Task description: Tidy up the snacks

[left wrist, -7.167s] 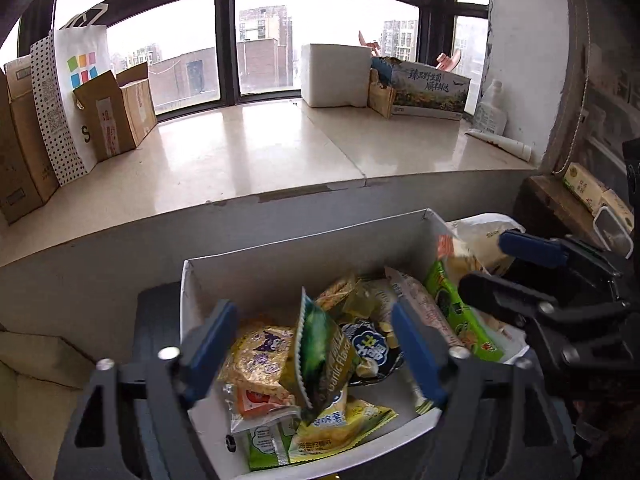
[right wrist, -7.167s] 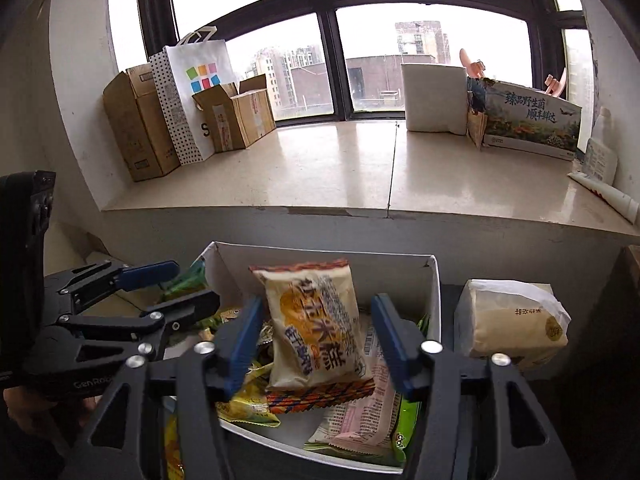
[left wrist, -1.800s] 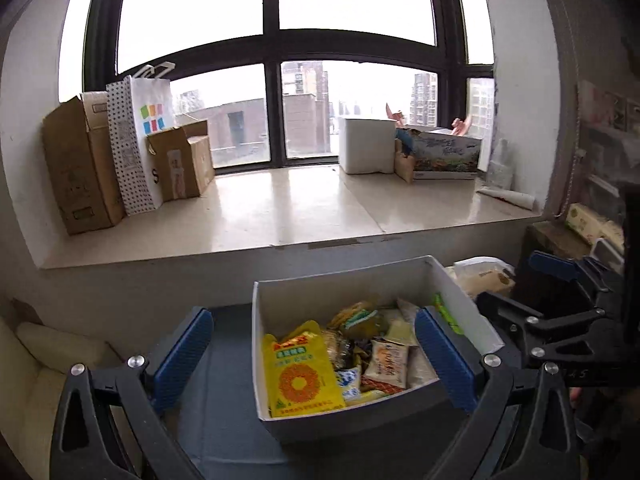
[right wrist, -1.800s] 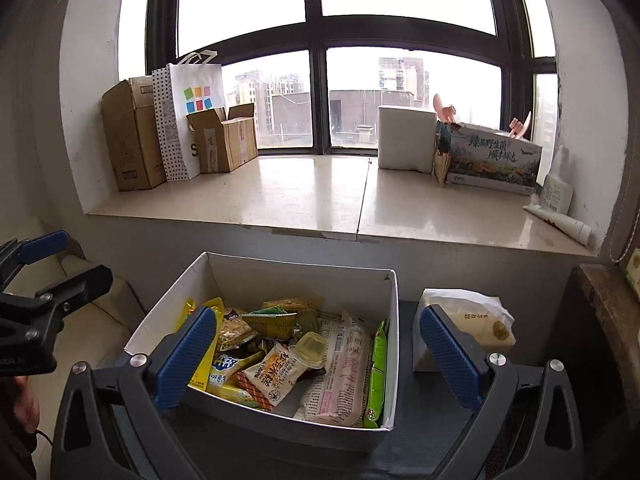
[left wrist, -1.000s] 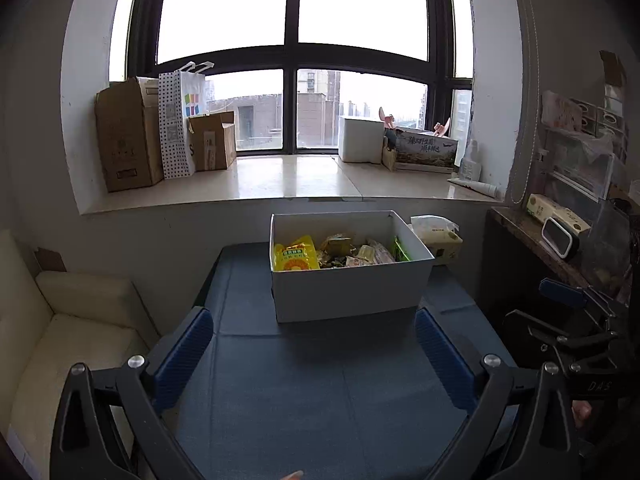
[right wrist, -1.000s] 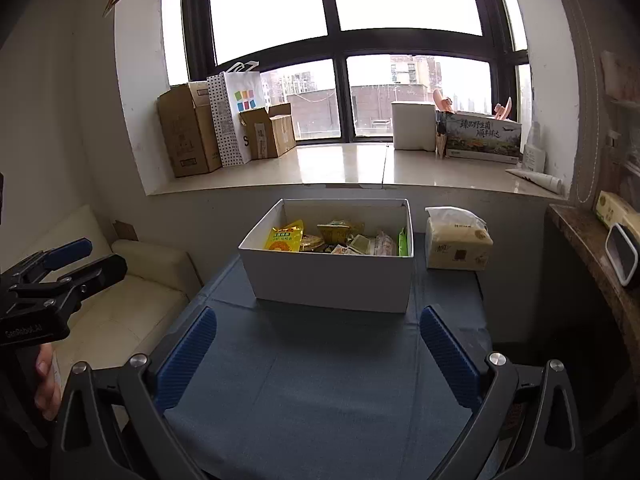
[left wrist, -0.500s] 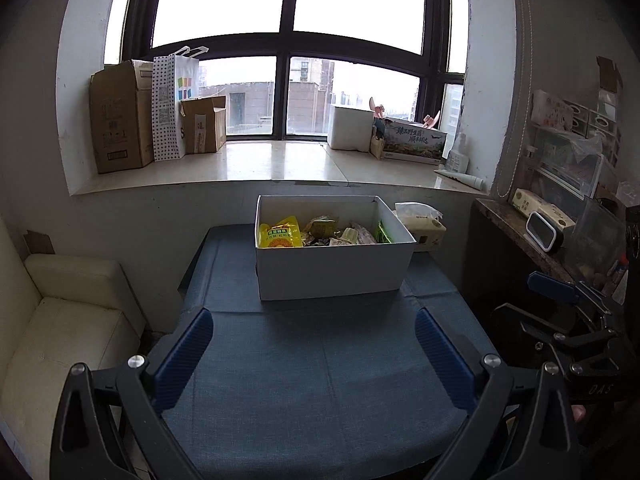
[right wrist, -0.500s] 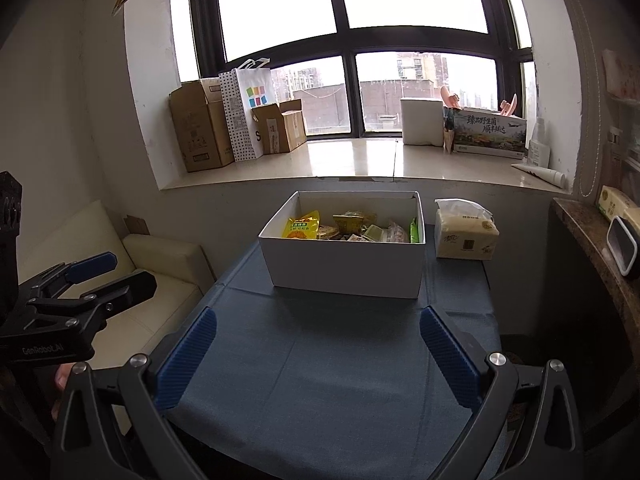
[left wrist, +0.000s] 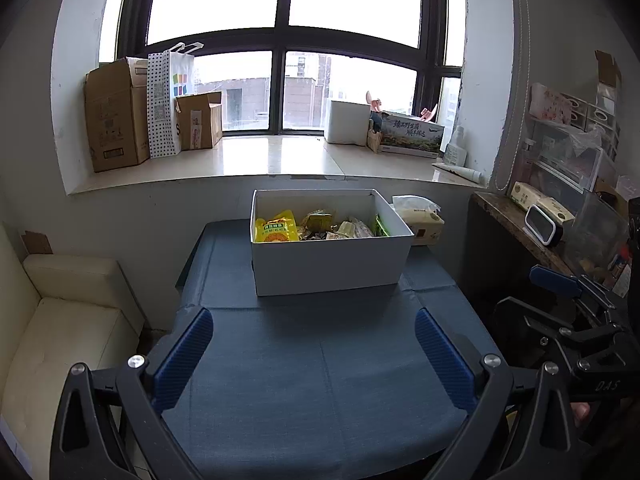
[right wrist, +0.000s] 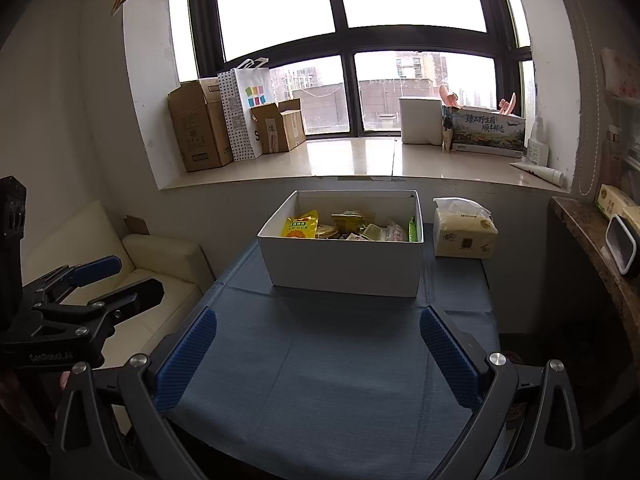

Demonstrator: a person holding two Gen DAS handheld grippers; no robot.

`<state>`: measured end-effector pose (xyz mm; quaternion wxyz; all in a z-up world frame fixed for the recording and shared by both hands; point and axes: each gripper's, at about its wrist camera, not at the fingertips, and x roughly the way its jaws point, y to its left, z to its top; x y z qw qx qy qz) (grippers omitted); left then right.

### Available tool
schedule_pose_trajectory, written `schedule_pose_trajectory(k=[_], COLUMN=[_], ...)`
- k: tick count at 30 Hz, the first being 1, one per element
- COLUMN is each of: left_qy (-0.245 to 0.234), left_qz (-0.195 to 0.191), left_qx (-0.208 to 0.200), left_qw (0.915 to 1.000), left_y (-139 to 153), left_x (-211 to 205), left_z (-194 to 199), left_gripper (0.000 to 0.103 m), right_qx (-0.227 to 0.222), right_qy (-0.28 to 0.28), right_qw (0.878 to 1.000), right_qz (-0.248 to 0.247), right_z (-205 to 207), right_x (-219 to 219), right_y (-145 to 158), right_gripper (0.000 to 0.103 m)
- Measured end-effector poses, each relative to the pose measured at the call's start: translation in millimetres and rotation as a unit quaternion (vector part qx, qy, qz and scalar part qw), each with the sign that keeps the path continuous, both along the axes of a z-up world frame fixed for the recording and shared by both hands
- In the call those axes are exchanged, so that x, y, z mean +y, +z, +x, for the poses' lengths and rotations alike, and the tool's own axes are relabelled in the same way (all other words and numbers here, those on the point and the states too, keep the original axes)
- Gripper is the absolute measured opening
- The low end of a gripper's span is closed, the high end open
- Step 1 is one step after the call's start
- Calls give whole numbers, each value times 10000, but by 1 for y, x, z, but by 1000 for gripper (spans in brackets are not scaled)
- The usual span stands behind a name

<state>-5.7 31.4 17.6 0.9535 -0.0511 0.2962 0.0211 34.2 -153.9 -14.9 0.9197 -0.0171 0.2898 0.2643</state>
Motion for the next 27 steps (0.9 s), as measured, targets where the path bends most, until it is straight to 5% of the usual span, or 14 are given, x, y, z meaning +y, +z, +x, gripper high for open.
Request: schedule_pose_trajectory(k=[27], left_qy=[-22], left_qz=[11], left_qx=[67], left_qw=[10000], left_y=[-2], left_x=[-2], left_z=[2], left_gripper=[103], right_qx=[-1], right_qy=[37], right_qw=[10000], right_qz=[17], right_z=[-1], right_x=[-1], right_y=[-1], right_gripper=[103])
